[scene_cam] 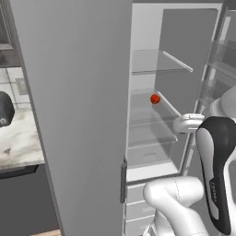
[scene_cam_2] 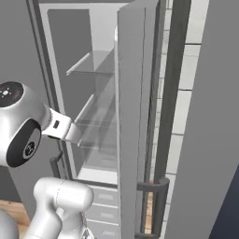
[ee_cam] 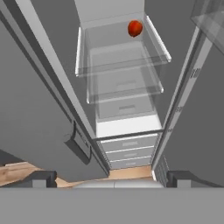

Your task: Open the fridge, remove the apple, cucumber, and chicken drumstick, and place them on any counter.

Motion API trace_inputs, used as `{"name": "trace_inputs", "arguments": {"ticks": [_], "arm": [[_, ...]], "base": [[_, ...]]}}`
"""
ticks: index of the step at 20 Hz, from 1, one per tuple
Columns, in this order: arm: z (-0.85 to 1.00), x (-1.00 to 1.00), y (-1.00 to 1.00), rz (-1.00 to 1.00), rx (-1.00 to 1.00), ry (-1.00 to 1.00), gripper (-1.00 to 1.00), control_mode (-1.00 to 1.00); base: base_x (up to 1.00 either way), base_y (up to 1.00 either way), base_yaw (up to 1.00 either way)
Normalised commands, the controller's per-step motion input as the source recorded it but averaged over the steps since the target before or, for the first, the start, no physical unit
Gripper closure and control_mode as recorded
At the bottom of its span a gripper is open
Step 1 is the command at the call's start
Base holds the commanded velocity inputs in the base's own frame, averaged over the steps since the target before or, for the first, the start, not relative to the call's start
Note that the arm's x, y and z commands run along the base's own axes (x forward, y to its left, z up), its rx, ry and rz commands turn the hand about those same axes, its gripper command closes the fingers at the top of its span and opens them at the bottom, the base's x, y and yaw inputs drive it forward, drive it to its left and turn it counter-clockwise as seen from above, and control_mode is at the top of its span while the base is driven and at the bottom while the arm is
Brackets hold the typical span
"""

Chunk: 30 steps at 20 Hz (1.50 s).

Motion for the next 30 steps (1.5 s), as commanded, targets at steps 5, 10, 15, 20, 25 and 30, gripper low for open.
{"name": "trace_inputs", "arguments": {"ticks": [5,10,15,20,25,30], "arm": [[0.0,0.0,0.0,0.0,0.0,0.0,-1.0,1.0],[0.0,0.0,0.0,0.0,0.0,0.0,-1.0,1.0],[0.0,0.0,0.0,0.0,0.0,0.0,-1.0,1.0],[0.0,0.0,0.0,0.0,0.0,0.0,-1.0,1.0],[0.0,0.0,0.0,0.0,0.0,0.0,-1.0,1.0],[0.0,0.0,0.0,0.0,0.0,0.0,-1.0,1.0]], "base": [[0.21,-0.48,0.0],[0.09,-0.53,0.0],[0.33,-0.16,0.0],[0.57,-0.21,0.01],[0.79,-0.08,0.0],[0.75,0.0,0.0]]}}
